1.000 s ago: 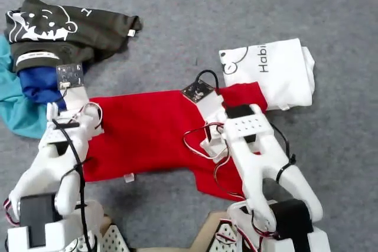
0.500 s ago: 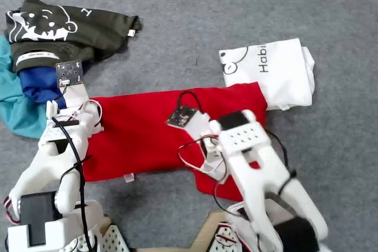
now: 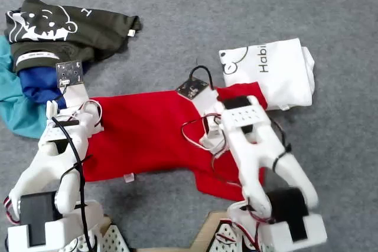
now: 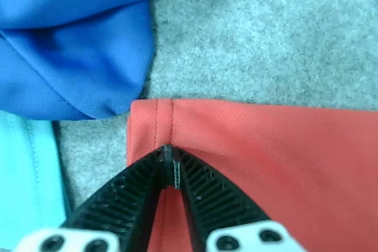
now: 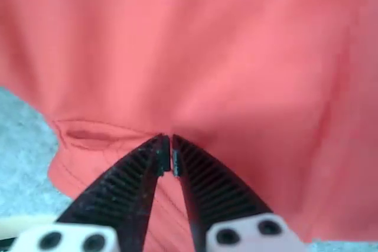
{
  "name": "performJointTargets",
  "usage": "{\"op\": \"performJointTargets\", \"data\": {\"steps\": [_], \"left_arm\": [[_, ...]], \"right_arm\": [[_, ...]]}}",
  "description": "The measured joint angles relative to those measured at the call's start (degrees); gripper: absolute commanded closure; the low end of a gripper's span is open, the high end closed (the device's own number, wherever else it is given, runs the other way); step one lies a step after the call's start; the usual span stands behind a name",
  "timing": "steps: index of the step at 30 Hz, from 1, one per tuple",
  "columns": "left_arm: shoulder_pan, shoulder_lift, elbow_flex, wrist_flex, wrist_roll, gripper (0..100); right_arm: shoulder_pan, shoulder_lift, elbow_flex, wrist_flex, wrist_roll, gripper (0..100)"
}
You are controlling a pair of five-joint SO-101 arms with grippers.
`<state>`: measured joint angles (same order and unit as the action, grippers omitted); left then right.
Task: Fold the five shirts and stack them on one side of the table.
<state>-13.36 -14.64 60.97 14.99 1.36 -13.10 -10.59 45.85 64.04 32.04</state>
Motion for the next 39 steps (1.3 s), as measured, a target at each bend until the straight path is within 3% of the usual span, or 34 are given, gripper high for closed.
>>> {"op": "performJointTargets", "data": {"steps": [6, 18, 24, 28, 33, 39], "left_arm": [[0.0, 0.0, 0.0, 0.0, 0.0, 97], [0.0, 0.0, 0.0, 0.0, 0.0, 97], [0.0, 0.0, 0.0, 0.0, 0.0, 97], [0.0, 0.0, 0.0, 0.0, 0.0, 97], [0.0, 0.0, 0.0, 0.0, 0.0, 97], [0.0, 0.0, 0.0, 0.0, 0.0, 97]], "right_arm": [[0.0, -1.6, 0.0, 4.7, 0.9, 98.5], [-0.5, -5.6, 4.5, 14.6, 14.8, 98.5], [-0.4, -5.6, -5.8, 26.2, 21.3, 98.5], [1.0, -5.3, -12.0, 21.1, 19.0, 98.5], [0.2, 2.0, -12.0, 6.5, 9.0, 98.5], [-1.8, 7.3, -12.0, 7.7, 5.4, 98.5]]}}
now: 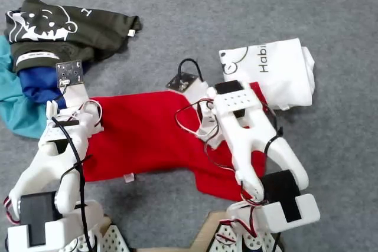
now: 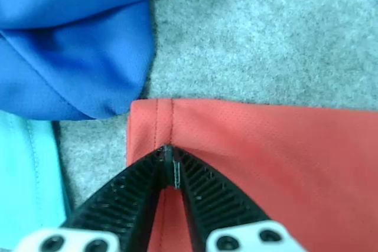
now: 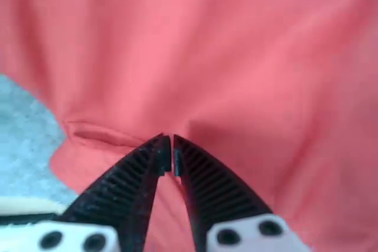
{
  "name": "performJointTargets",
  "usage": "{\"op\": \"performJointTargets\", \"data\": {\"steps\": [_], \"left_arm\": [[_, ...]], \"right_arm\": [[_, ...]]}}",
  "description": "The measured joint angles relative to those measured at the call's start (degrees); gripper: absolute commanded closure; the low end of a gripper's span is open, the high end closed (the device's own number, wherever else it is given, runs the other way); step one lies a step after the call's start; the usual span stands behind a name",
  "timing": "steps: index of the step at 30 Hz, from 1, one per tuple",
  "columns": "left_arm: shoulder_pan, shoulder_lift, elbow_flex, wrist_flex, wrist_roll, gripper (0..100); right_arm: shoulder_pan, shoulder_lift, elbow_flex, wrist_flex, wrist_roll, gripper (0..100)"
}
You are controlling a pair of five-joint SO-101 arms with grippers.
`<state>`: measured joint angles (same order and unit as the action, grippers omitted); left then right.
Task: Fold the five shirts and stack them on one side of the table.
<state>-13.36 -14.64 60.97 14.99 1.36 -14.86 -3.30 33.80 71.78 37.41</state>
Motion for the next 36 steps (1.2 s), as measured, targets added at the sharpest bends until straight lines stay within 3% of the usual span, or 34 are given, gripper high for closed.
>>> {"op": "performJointTargets", "data": {"steps": [10, 20, 27, 30, 36], "left_arm": [[0.0, 0.0, 0.0, 0.0, 0.0, 97], [0.0, 0.0, 0.0, 0.0, 0.0, 97], [0.0, 0.0, 0.0, 0.0, 0.0, 97], [0.0, 0.0, 0.0, 0.0, 0.0, 97], [0.0, 0.0, 0.0, 0.0, 0.0, 97]], "right_arm": [[-0.5, -0.7, 1.4, 9.1, 3.4, 98.5], [-13.1, -13.3, 12.6, 12.1, 5.5, 98.5], [-10.4, -21.4, 7.2, 20.8, 11.3, 98.5], [-6.5, -21.9, 4.3, 18.9, 11.8, 98.5], [-3.9, -12.4, 5.6, 3.8, 9.7, 98.5]]}}
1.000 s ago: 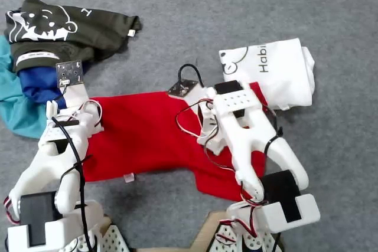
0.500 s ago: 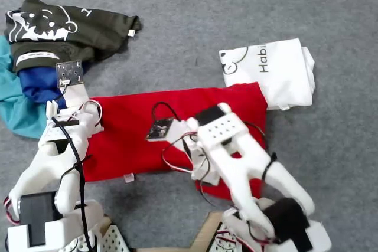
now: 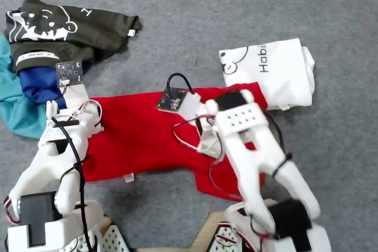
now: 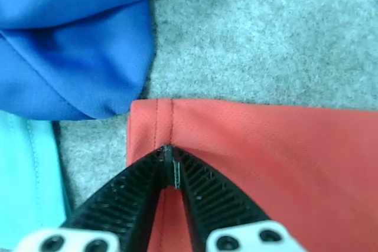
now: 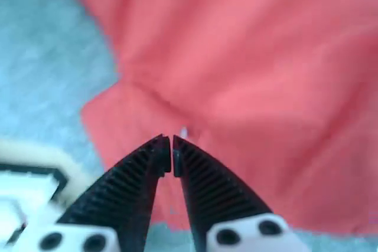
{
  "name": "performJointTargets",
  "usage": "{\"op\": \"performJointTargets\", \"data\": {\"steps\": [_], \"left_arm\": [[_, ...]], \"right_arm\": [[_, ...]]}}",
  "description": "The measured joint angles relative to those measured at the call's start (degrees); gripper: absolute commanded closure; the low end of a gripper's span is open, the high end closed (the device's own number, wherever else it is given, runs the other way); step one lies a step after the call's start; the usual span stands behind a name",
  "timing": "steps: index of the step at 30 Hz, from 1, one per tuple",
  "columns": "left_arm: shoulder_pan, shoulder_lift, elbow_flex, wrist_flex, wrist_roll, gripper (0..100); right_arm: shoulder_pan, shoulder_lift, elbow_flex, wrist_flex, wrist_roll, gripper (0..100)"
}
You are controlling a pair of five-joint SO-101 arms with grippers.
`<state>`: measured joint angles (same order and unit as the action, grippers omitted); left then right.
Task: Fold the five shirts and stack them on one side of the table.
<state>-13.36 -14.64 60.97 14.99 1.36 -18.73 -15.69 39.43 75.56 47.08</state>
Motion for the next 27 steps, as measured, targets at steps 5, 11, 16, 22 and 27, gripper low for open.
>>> {"op": "performJointTargets", "data": {"steps": [5, 11, 16, 22, 27], "left_arm": [[0.0, 0.0, 0.0, 0.0, 0.0, 97], [0.0, 0.0, 0.0, 0.0, 0.0, 97], [0.0, 0.0, 0.0, 0.0, 0.0, 97], [0.0, 0.0, 0.0, 0.0, 0.0, 97], [0.0, 0.0, 0.0, 0.0, 0.0, 97]], "right_arm": [[0.2, 6.9, 0.4, -6.3, -4.2, 98.5], [0.2, 7.5, 0.4, -7.2, -5.2, 98.5], [0.2, 7.6, 2.7, -5.2, -4.6, 98.5], [0.2, 7.6, 8.8, -2.8, 0.3, 98.5], [0.2, 5.2, 9.8, 2.8, 2.9, 98.5]]}}
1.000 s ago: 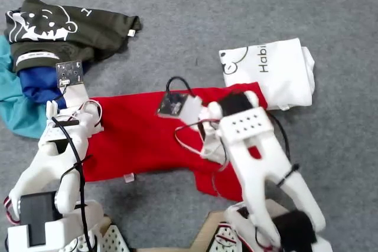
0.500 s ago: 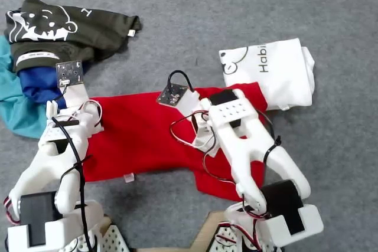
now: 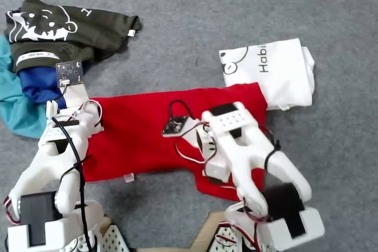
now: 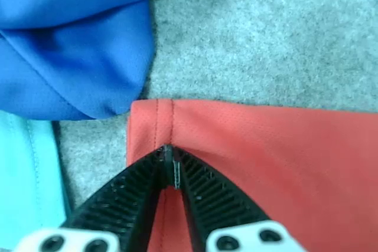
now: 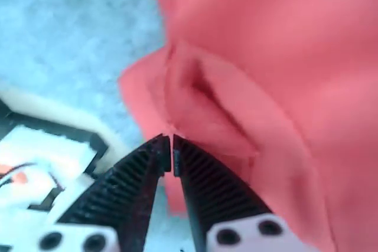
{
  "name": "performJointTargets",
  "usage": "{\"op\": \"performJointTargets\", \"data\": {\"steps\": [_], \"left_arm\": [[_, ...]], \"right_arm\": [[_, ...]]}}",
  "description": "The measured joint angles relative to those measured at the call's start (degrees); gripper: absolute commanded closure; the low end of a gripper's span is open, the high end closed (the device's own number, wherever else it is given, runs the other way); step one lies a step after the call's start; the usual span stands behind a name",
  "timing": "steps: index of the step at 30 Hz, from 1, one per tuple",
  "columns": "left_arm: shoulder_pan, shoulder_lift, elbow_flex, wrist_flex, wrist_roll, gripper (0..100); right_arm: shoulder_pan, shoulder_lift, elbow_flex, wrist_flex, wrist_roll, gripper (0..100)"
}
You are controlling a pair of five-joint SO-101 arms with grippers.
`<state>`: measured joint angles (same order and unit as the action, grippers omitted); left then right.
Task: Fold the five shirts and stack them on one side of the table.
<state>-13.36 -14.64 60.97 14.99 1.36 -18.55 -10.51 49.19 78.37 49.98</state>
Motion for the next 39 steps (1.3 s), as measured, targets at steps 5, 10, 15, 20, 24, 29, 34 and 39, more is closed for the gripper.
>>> {"op": "performJointTargets", "data": {"steps": [5, 10, 15, 20, 24, 29, 34, 39], "left_arm": [[0.0, 0.0, 0.0, 0.0, 0.0, 97], [0.0, 0.0, 0.0, 0.0, 0.0, 97], [0.0, 0.0, 0.0, 0.0, 0.0, 97], [0.0, 0.0, 0.0, 0.0, 0.0, 97], [0.0, 0.0, 0.0, 0.0, 0.0, 97], [0.0, 0.0, 0.0, 0.0, 0.0, 97], [0.0, 0.0, 0.0, 0.0, 0.0, 97], [0.0, 0.0, 0.0, 0.0, 0.0, 97]], "right_arm": [[-4.7, -8.3, 2.5, 6.2, 1.9, 98.5], [-7.2, -16.4, 2.9, 6.2, 1.9, 98.5], [-0.4, -18.3, -0.3, -3.7, -0.2, 98.5], [1.5, -12.1, -0.3, -16.4, -0.6, 98.5], [1.6, -4.0, -0.3, -21.2, -0.6, 98.5], [1.8, 0.7, -0.3, -22.4, -0.6, 98.5], [1.8, -0.2, 0.5, -20.3, -0.6, 98.5], [-1.1, -6.2, 5.2, -16.7, -0.6, 98.5]]}}
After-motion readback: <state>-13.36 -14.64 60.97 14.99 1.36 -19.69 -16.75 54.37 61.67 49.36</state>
